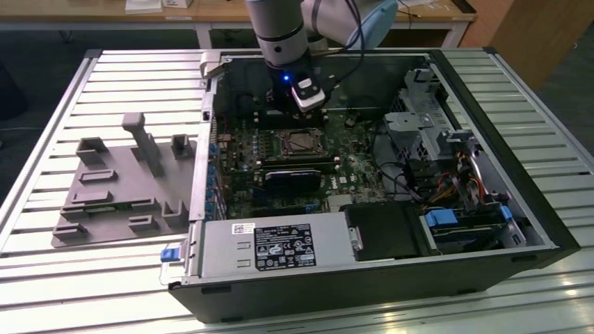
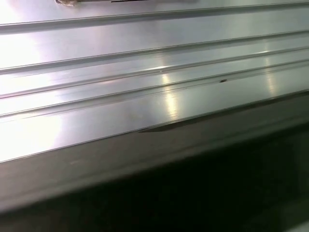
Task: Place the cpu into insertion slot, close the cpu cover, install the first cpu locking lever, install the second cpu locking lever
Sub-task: 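Install the first cpu locking lever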
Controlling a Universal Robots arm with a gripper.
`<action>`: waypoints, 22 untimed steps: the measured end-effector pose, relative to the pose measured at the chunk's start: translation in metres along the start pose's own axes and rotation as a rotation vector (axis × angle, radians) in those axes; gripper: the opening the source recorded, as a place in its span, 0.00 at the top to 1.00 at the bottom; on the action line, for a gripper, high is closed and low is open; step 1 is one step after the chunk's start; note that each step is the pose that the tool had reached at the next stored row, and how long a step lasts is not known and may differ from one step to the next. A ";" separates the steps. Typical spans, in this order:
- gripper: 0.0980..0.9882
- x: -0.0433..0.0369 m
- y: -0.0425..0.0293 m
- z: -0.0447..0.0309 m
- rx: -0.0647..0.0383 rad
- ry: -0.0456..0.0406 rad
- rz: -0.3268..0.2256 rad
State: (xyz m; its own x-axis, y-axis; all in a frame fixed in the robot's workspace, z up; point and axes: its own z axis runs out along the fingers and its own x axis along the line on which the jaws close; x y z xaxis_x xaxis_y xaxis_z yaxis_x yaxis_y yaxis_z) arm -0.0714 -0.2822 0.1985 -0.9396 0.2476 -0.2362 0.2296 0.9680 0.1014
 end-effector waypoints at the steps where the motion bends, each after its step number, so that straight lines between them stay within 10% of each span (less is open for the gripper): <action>1: 1.00 -0.0003 0.0001 -0.0014 0.000 0.0000 0.000; 22: 1.00 -0.0052 0.0022 -0.0212 0.001 -0.0003 0.000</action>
State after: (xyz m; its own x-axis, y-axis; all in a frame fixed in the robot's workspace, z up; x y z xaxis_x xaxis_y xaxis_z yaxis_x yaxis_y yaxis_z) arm -0.0714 -0.2822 0.2205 -0.9396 0.2472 -0.2366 0.2294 0.9681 0.1005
